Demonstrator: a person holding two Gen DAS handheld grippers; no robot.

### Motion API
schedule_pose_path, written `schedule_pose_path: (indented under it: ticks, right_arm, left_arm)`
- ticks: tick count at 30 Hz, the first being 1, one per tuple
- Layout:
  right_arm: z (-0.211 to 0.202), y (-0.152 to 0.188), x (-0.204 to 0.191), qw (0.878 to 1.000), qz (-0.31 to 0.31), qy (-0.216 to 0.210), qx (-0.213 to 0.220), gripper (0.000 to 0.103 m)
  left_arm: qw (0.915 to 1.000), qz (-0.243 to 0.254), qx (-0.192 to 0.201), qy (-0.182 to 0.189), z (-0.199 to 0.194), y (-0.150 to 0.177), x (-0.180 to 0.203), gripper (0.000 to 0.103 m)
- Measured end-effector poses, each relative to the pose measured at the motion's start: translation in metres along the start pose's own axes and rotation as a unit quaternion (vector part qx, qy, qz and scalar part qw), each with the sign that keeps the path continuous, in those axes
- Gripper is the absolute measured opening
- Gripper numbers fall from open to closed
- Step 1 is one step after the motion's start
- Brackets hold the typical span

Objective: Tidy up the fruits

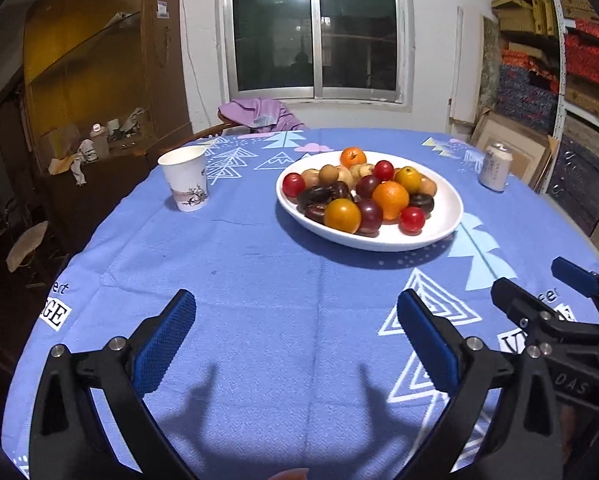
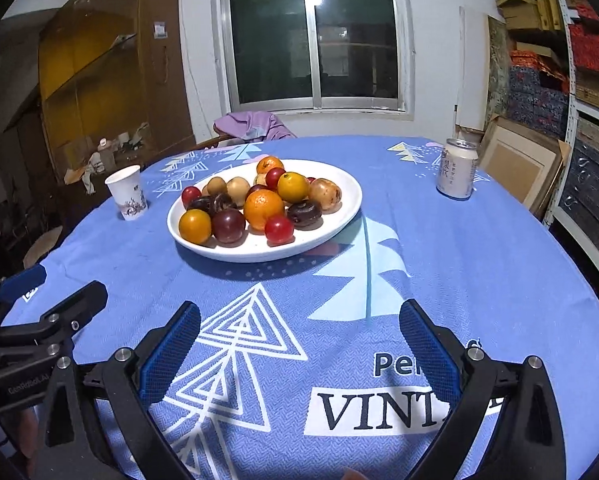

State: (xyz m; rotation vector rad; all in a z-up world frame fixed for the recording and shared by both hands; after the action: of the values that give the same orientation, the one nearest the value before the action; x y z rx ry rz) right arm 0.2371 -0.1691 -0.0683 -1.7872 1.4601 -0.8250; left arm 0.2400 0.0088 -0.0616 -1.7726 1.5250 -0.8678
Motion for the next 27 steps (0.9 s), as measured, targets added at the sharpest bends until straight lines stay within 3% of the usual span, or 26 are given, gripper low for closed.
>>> schedule_pose_path:
  ticks: [14, 19, 27]
  right_arm:
    - [-0.0005, -0.0006, 0.0003, 1.000, 0.000, -0.001, 0.001, 0.100]
    - [-0.0012, -0.0016, 0.0001, 1.000, -0.001, -0.001, 0.002, 0.100]
    - [-0.0017, -0.0021, 0.0007, 1.000, 0.000, -0.002, 0.003, 0.100]
  left_arm:
    - [0.9999, 0.009, -0.006, -0.001, 0.0056, 0.0010, 0.0026, 0.099]
    - [0.9997, 0.014, 0.020, -0.007, 0.0002, -0.0013, 0.0031, 0.099]
    - [0.9999, 0.011, 0.010, -0.003, 0.0026, -0.0016, 0.0031, 0.099]
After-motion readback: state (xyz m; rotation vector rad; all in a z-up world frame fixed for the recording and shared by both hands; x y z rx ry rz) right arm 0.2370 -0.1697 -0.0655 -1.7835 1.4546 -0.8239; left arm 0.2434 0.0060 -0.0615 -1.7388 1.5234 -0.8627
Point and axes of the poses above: each gripper's, at about its wrist camera, not at the fingertips, and z roughly the way its jaws point, x to its right, y to its underside, the point moved 9 cm from there along z, roughly the way its jaws point, and after that the axes turned 8 degrees about -z, right-handed, at the moved point
